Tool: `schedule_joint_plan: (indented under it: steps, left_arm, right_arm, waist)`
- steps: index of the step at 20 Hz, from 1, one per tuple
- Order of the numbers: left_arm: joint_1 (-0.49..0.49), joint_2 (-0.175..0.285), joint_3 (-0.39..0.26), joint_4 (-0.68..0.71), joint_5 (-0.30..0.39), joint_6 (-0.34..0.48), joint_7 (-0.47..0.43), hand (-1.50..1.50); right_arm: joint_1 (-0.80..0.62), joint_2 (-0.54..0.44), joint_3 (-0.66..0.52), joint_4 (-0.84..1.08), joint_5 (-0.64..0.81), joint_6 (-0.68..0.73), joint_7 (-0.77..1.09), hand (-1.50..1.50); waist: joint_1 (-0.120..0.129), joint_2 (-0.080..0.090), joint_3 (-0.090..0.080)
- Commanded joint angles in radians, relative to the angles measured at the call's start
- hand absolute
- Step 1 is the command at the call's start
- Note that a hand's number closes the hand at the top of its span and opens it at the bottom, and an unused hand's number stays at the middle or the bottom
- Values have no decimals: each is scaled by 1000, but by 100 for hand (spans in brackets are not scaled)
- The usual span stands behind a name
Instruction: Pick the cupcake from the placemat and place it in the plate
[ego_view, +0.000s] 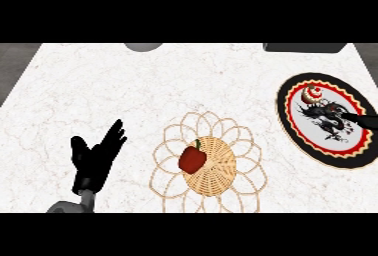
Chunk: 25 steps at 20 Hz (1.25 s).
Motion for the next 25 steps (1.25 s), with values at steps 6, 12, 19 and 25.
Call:
schedule_joint_plan:
  steps: [6,12,19,25]
  left_arm:
    - [-20,-26,-6,9,-16,6,14,0]
    - [46,13,28,-19,8,-36,-3,0]
    - [43,-8,15,-60,-36,17,21,0]
    - [18,-24,24,-18,-29,3,33,0]
  right_arm:
    - [99,-120,13,51,29,362,-120,-150]
    - [219,-176,50,24,84,400,-219,-150]
    - [327,-214,75,-4,127,407,-313,-150]
    - [327,-198,64,3,131,370,-312,-150]
  waist:
    - [-9,-1,0]
    - [-16,-8,-1]
    - [-27,-13,-1]
    - [-24,-10,0]
